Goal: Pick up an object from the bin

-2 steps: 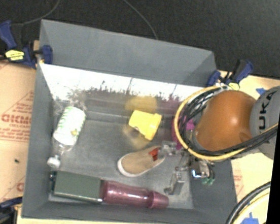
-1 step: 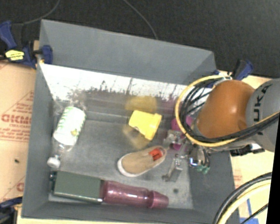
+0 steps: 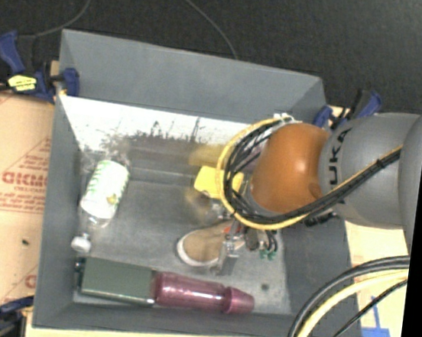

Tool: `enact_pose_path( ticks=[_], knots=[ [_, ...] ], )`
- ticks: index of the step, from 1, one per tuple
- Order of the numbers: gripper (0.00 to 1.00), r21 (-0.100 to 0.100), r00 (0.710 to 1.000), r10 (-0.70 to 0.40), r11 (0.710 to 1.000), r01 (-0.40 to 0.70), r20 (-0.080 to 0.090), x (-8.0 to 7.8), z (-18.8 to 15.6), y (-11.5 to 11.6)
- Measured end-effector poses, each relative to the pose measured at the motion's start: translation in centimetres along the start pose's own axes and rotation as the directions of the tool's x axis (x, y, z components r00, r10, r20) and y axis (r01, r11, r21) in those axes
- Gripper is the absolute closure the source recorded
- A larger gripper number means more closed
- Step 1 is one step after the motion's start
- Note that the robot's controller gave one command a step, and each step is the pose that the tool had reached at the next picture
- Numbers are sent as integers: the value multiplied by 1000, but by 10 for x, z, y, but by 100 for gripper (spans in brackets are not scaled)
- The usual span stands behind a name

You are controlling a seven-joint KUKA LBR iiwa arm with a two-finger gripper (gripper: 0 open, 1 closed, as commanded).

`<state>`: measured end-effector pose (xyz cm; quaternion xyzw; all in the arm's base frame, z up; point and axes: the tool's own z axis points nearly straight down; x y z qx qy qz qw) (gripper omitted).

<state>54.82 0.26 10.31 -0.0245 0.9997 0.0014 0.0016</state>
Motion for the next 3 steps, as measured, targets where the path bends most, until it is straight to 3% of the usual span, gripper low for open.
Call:
enact_pose_path(
  ticks=[1, 2, 3],
  knots=[
    [100, 1, 991, 137, 991, -137, 11, -8, 33, -11],
    [100, 1, 991, 137, 991, -137, 11, -8, 33, -11],
    [100, 3, 994, 112, 994, -113, 7, -5, -31, -6]
  ],
)
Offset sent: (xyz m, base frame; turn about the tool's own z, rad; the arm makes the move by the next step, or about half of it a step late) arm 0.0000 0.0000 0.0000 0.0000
